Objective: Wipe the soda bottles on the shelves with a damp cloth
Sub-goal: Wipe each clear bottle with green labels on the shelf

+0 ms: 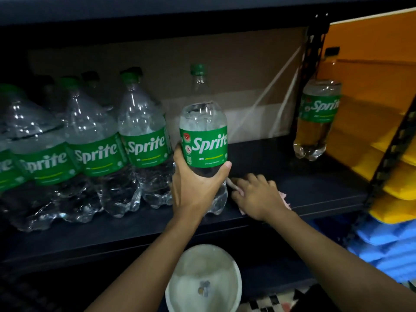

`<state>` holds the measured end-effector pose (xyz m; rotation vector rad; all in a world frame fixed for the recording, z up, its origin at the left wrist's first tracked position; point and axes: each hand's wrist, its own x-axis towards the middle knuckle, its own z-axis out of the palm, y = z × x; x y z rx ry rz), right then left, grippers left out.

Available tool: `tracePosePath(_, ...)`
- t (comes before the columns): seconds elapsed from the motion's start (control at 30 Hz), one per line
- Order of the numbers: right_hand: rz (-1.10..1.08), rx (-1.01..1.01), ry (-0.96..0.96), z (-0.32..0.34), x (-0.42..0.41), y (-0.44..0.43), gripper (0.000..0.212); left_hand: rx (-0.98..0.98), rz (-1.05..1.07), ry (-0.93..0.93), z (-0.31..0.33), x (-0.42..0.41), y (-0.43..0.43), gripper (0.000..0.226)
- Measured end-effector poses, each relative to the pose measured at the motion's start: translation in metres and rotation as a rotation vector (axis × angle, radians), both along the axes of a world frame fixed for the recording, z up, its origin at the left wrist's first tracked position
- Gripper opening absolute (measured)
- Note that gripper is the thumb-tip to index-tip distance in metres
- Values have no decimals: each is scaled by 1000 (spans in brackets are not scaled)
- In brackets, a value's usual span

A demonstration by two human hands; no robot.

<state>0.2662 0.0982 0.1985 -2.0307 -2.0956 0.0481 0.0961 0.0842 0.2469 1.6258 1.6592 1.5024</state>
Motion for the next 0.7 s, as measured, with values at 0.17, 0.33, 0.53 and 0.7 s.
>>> tracePosePath(0.17, -48, -97, 54, 2, 1, -9, 54, 4, -8, -17, -4, 3, -5, 123)
tracePosePath(0.33, -115, -210, 25, 9, -1, -16, 62, -30, -56, -22, -2, 0, -7, 124)
tracePosePath(0.53, -150, -265, -18, 19, 0, -23, 67, -74, -184, 12, 0, -18, -15, 127)
tracePosePath(0.7, -128, -271, 24, 25, 5, -34, 69, -105, -218, 25, -5, -29, -28, 106)
